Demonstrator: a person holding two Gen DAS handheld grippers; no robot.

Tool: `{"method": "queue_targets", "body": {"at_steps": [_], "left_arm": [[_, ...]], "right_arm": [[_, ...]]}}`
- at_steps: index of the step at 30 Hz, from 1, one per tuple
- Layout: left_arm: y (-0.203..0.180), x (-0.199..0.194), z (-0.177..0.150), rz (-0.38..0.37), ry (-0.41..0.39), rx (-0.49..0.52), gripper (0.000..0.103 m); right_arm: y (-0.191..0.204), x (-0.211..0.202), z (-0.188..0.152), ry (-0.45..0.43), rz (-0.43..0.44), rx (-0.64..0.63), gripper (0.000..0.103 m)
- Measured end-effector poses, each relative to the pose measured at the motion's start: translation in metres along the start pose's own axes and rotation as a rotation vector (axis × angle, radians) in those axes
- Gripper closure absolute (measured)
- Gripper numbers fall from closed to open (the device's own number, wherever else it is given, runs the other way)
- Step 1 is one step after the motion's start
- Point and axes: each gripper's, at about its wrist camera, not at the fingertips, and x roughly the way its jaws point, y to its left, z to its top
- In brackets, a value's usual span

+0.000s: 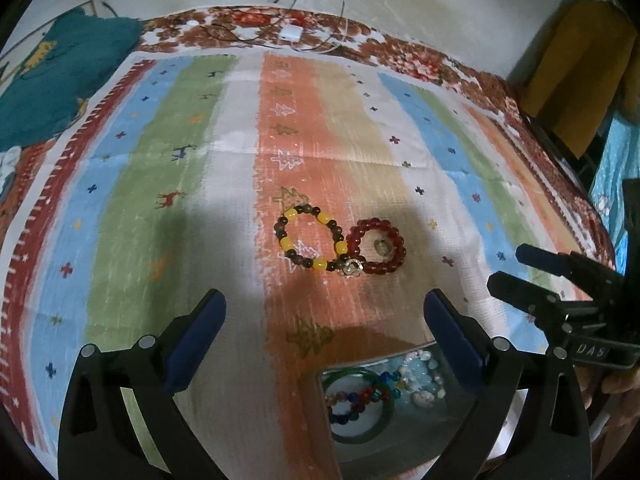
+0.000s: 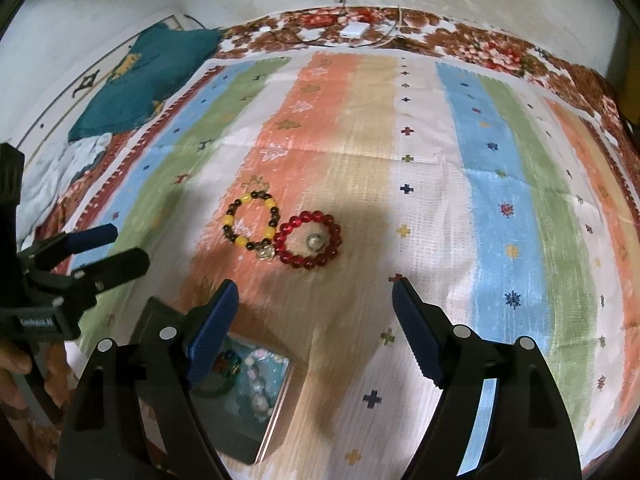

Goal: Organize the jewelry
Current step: 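Move both tools from the tin to the yellow-black and red bracelets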

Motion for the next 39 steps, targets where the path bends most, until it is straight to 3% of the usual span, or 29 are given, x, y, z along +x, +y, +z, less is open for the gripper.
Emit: {"method": "queue_targets", "body": {"at_steps": [19, 39], "left_arm": [[0.019, 0.051, 0.021, -0.068, 0.057, -0.047, 0.006], [0.027, 0.085, 0.035, -0.041, 0.098, -0.027, 0.009]], "right_arm": [[-0.020, 0.062, 0.020, 0.081, -0.013, 0.068, 0.024], [-0.005, 0.096, 0.029, 0.132, -0.009, 0.012, 0.024]]}}
